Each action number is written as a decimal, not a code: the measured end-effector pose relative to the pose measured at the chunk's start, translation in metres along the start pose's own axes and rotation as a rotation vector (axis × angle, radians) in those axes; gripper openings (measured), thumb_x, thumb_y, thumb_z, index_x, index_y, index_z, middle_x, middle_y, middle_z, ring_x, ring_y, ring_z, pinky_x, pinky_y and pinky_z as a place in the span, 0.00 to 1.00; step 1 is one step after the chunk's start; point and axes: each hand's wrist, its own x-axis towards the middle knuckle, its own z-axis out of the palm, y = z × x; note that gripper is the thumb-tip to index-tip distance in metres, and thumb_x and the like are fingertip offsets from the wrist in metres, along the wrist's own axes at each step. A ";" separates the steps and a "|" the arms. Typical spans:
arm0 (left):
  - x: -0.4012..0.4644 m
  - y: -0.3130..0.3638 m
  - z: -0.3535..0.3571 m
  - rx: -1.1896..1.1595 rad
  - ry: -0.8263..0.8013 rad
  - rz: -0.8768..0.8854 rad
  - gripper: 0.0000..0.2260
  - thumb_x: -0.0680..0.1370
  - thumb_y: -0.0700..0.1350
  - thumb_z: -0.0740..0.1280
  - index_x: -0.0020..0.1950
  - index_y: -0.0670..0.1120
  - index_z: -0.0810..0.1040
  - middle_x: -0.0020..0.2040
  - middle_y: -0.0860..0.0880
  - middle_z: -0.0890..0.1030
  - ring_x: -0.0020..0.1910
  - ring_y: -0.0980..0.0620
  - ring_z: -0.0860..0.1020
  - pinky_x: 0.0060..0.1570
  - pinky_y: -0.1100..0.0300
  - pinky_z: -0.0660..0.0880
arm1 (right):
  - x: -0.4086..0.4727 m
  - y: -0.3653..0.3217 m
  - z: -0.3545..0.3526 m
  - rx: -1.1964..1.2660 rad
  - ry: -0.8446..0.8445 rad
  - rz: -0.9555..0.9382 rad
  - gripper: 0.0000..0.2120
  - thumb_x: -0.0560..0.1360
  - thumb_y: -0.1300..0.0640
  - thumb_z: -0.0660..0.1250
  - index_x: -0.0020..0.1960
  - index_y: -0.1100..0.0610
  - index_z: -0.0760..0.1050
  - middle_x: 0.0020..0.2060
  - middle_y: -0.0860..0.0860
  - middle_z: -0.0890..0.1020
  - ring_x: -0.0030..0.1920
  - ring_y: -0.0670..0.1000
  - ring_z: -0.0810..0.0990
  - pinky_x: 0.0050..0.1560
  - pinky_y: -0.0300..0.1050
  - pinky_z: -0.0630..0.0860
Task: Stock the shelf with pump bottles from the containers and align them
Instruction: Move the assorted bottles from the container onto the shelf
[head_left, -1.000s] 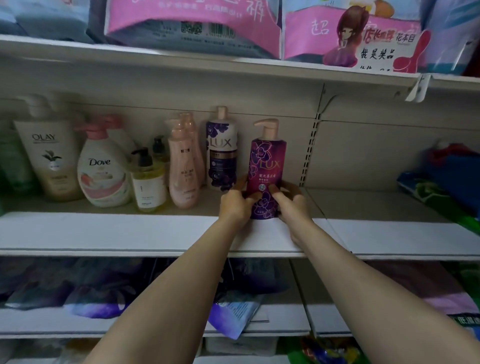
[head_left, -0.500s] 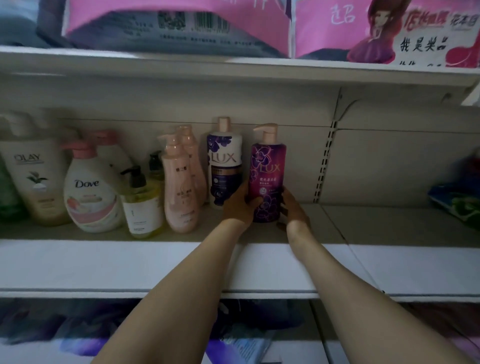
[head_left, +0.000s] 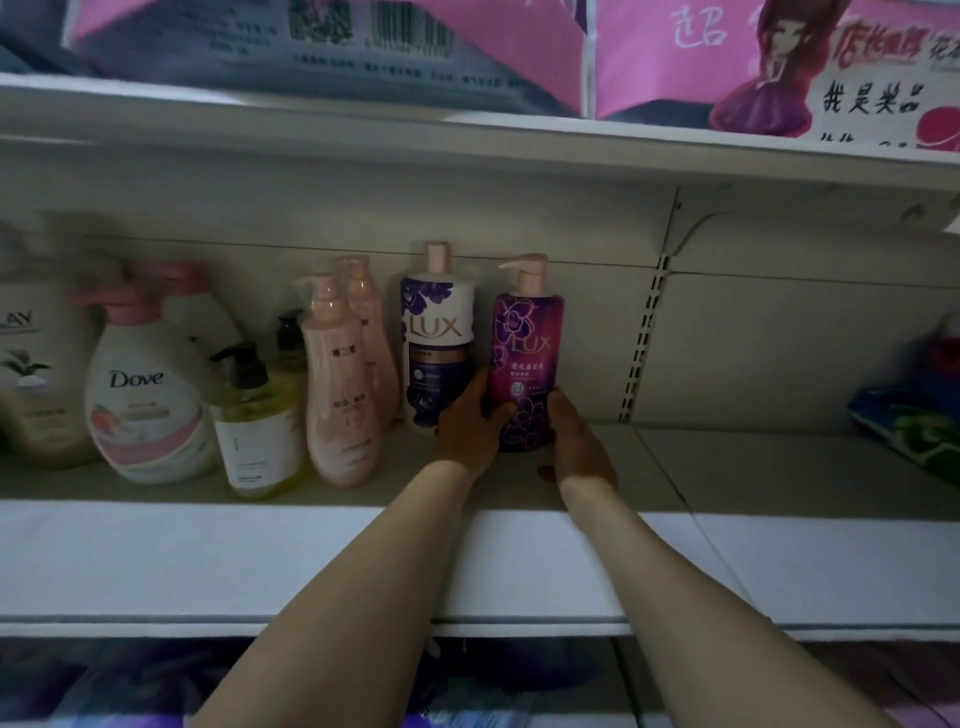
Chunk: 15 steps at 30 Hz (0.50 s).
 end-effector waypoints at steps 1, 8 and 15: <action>0.000 -0.001 0.001 -0.003 0.004 -0.003 0.25 0.82 0.46 0.63 0.78 0.49 0.61 0.73 0.47 0.71 0.72 0.46 0.69 0.72 0.50 0.66 | 0.000 0.000 0.000 -0.004 0.004 -0.003 0.44 0.59 0.20 0.56 0.72 0.36 0.69 0.63 0.45 0.78 0.53 0.45 0.77 0.40 0.44 0.78; -0.011 -0.012 0.010 0.011 0.031 -0.115 0.23 0.81 0.50 0.64 0.76 0.47 0.67 0.71 0.46 0.74 0.69 0.45 0.72 0.65 0.56 0.67 | -0.003 -0.001 0.000 -0.070 0.017 -0.061 0.44 0.62 0.22 0.56 0.75 0.37 0.65 0.70 0.46 0.74 0.65 0.52 0.75 0.59 0.57 0.80; -0.041 -0.007 -0.003 -0.044 0.037 -0.270 0.22 0.82 0.48 0.62 0.75 0.44 0.66 0.73 0.44 0.72 0.70 0.45 0.71 0.56 0.65 0.65 | 0.002 0.002 -0.005 0.058 0.066 -0.031 0.36 0.75 0.33 0.62 0.79 0.46 0.60 0.74 0.51 0.70 0.68 0.55 0.74 0.45 0.50 0.83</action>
